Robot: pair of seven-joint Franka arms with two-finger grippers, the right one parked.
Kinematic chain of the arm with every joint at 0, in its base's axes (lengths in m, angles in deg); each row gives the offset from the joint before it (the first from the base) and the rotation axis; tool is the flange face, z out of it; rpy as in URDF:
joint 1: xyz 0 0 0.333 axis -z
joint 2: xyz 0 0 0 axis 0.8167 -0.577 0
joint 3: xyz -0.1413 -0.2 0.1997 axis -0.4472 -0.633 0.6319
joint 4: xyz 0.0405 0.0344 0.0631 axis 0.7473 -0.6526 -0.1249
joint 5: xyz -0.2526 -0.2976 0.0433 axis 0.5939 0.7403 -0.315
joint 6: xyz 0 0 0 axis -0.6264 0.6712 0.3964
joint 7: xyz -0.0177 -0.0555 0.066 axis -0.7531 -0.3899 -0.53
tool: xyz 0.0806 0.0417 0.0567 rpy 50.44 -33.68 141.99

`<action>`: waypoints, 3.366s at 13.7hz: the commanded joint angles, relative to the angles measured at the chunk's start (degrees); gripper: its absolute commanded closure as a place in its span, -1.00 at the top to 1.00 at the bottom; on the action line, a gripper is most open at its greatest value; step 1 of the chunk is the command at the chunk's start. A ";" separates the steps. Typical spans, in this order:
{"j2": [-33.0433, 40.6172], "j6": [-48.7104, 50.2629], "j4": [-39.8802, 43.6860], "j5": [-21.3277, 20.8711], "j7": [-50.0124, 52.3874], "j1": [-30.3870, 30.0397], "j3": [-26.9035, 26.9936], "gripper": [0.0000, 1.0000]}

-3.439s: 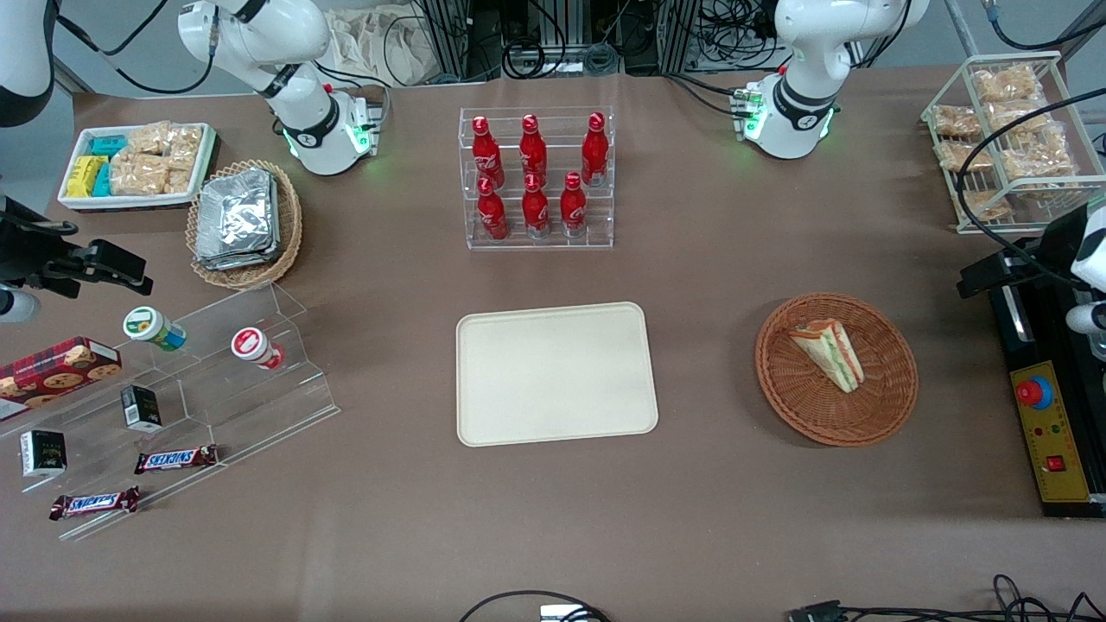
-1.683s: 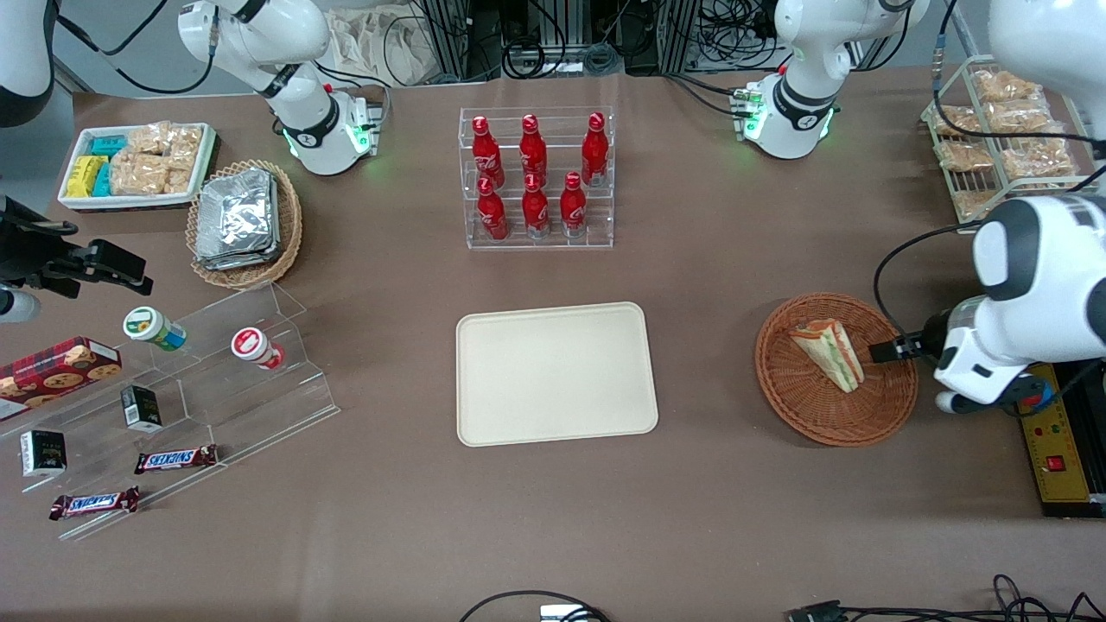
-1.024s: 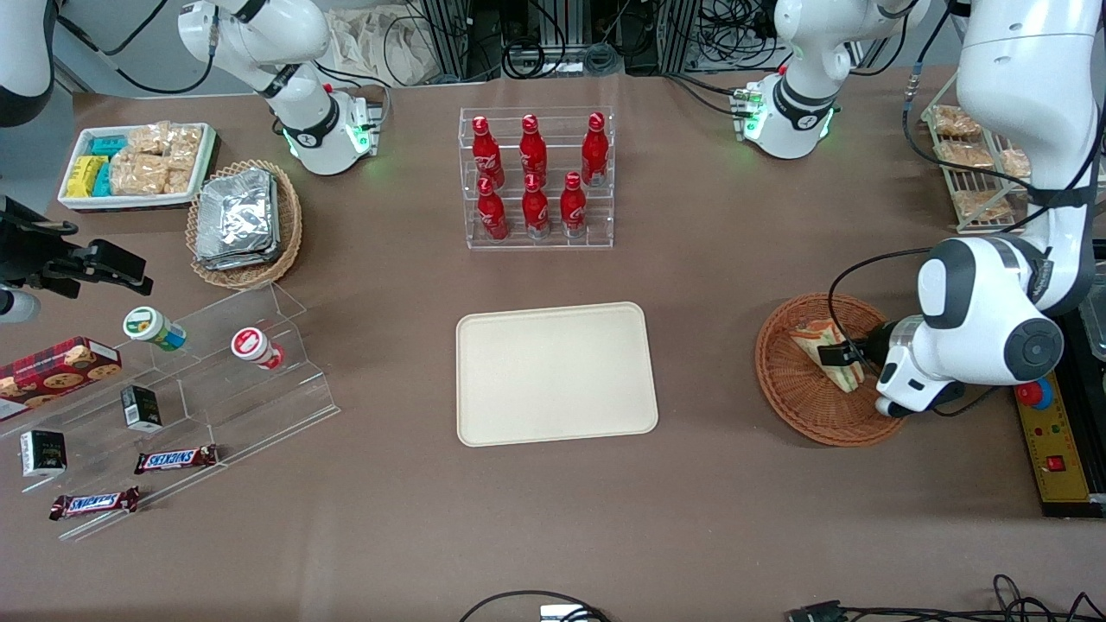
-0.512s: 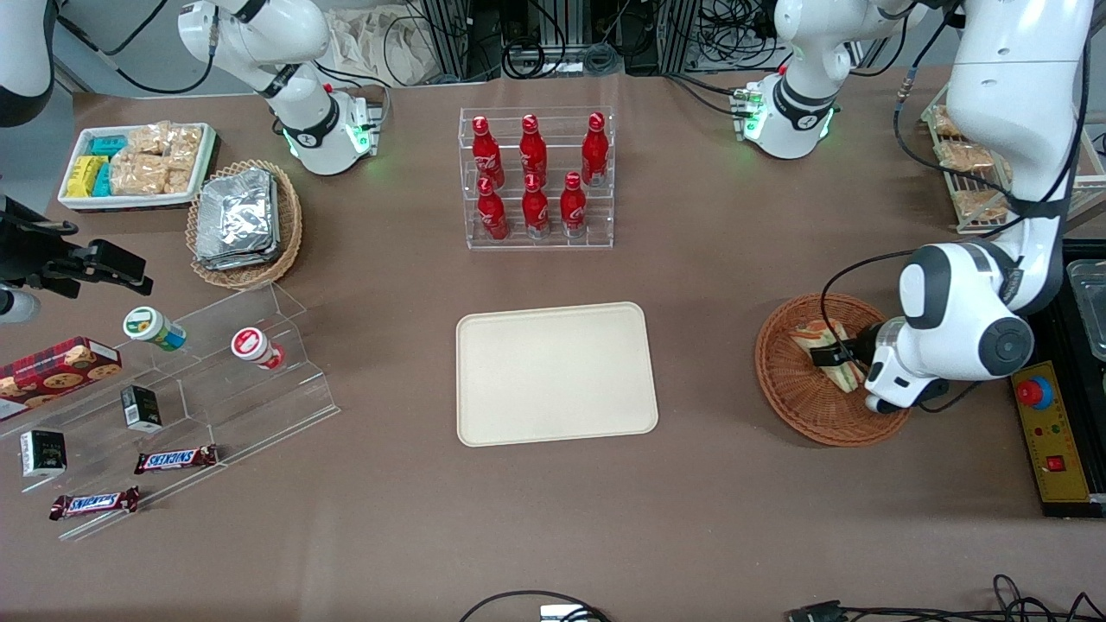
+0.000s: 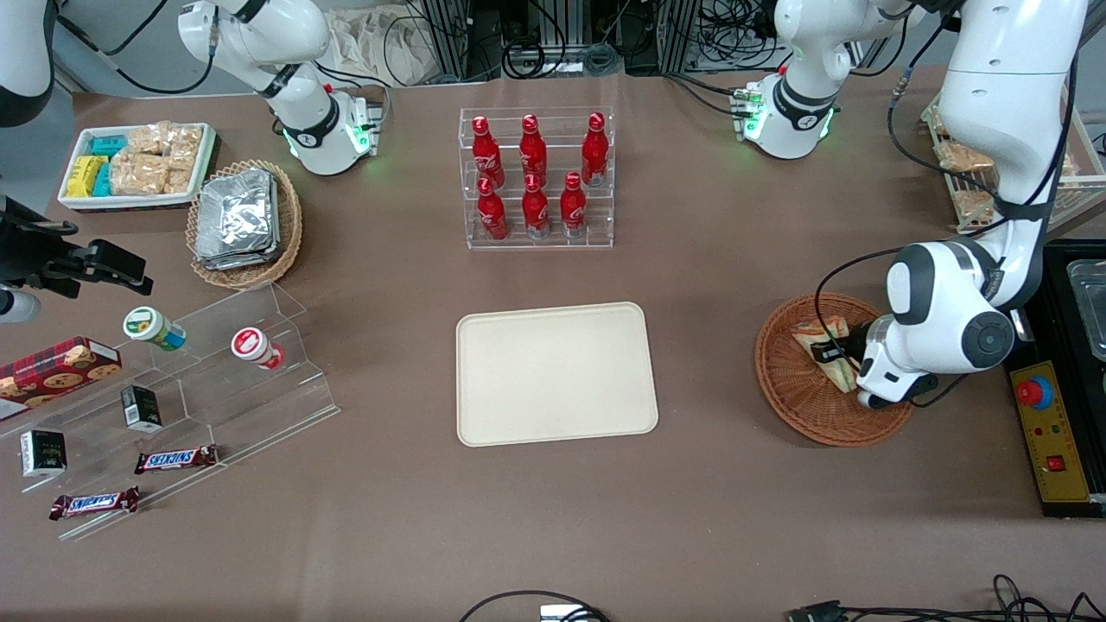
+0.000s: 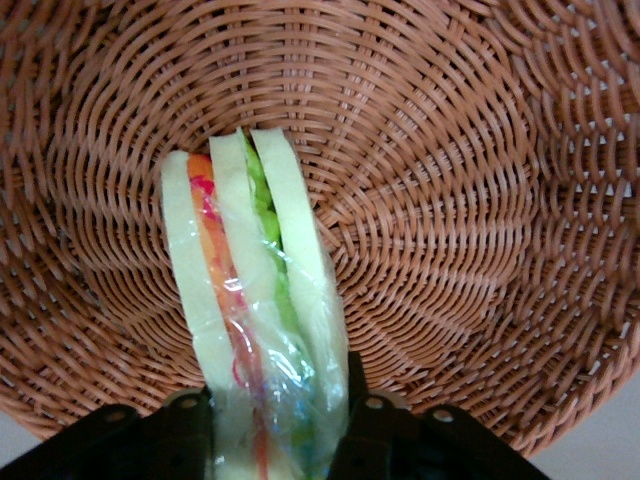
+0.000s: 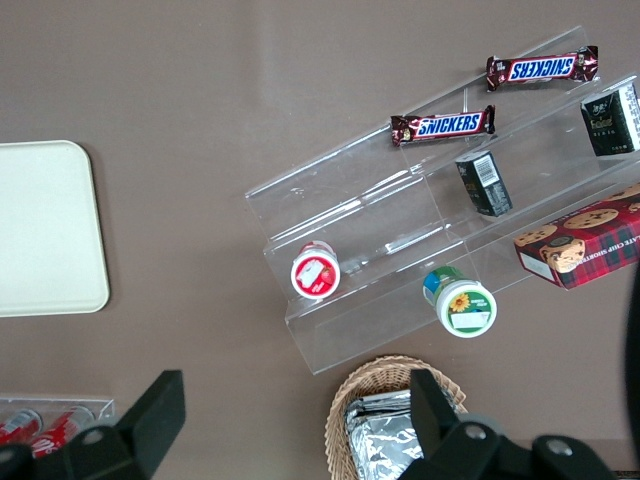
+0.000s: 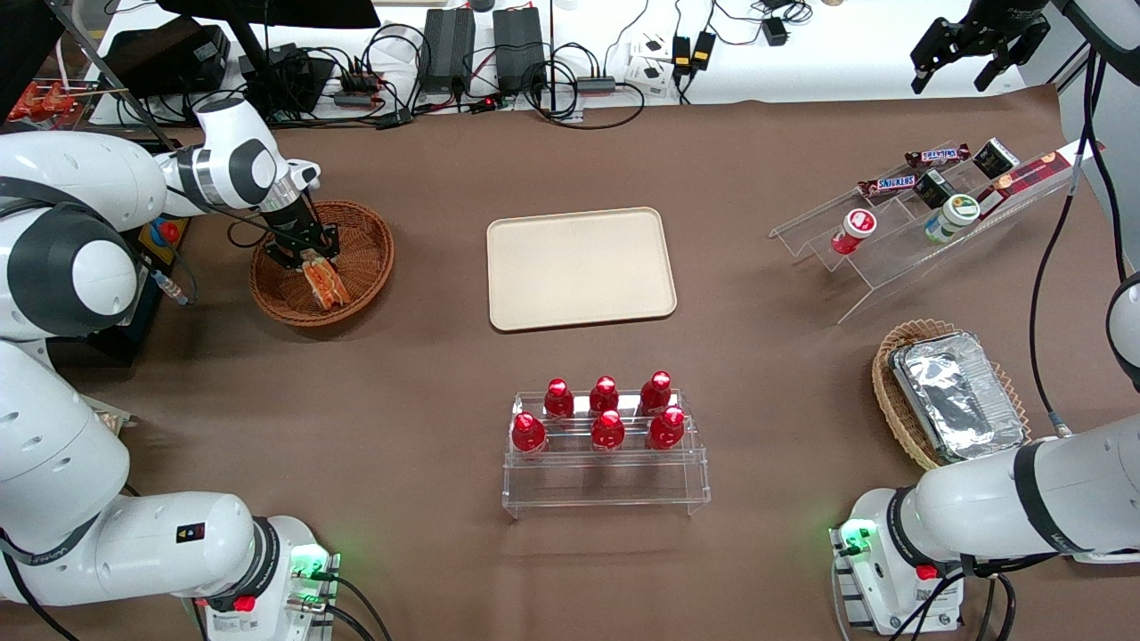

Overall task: Place sandwich from basket to tray
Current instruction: 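Close the left gripper on the sandwich and lift it, then carry the sandwich with the left gripper over the cream tray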

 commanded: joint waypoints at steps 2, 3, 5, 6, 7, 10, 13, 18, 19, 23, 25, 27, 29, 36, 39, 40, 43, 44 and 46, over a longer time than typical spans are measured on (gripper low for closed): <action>4.08 0.49 -0.14 -0.21 -0.24 0.19 0.02 -0.74; 5.06 2.07 1.52 -0.56 -0.24 0.37 -0.06 -0.74; 4.98 9.25 8.17 -3.88 -1.63 1.07 -0.76 -0.74; 4.37 13.20 12.56 -4.95 -2.69 2.72 -1.29 -0.74; 2.97 15.94 17.04 -4.96 -2.61 4.31 -1.30 -0.71; -1.43 17.90 24.63 -4.26 -1.56 9.32 -1.30 -0.70; -6.96 17.73 32.09 -4.08 1.87 15.03 -1.30 -0.69; -13.47 17.03 38.70 -2.33 2.83 21.10 -1.47 -0.71; -14.17 16.07 38.71 -0.14 3.71 21.81 -1.47 -0.71; -16.90 12.72 38.62 4.10 7.66 26.11 -1.47 -0.73; -17.78 12.02 38.27 4.01 7.15 27.70 -1.47 -0.72; -18.75 12.02 38.27 4.10 6.97 29.10 -1.56 -0.69; -19.80 11.84 38.36 4.18 7.14 30.95 -1.56 -0.69; -22.18 10.08 38.18 6.03 7.67 31.83 -1.47 0.62; -22.27 8.24 38.09 5.68 7.41 31.83 -1.47 1.00; -22.18 8.32 38.18 5.77 7.15 31.66 -1.47 1.00; -19.82 8.94 38.36 4.80 7.15 31.04 -0.69 1.00; -18.15 9.03 38.36 4.80 7.15 30.69 0.36 1.00; -13.50 10.33 38.01 4.71 7.06 29.64 3.44 1.00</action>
